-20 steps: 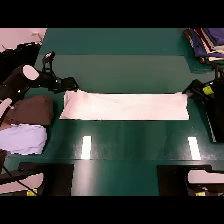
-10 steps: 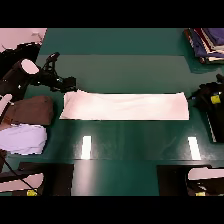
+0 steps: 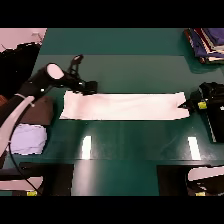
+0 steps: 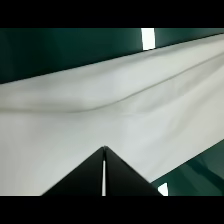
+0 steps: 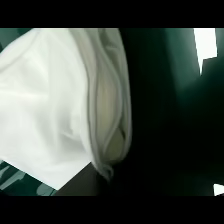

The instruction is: Fold the shirts.

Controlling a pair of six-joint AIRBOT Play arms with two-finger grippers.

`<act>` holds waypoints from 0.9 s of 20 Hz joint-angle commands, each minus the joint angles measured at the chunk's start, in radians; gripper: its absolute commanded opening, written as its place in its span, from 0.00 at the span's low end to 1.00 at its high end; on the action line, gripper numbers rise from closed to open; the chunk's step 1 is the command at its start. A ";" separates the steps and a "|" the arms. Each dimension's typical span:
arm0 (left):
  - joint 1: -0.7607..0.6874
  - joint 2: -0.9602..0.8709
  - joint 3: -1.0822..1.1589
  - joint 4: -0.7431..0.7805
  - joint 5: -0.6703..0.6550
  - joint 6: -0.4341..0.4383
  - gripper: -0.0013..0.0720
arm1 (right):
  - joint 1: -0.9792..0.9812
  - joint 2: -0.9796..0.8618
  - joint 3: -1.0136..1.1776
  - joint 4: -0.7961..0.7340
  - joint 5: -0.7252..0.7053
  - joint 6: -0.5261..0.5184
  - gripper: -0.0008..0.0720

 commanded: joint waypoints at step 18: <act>-0.258 -0.380 0.319 0.013 -0.010 0.000 0.05 | 0.403 0.370 0.409 0.227 0.003 0.130 0.03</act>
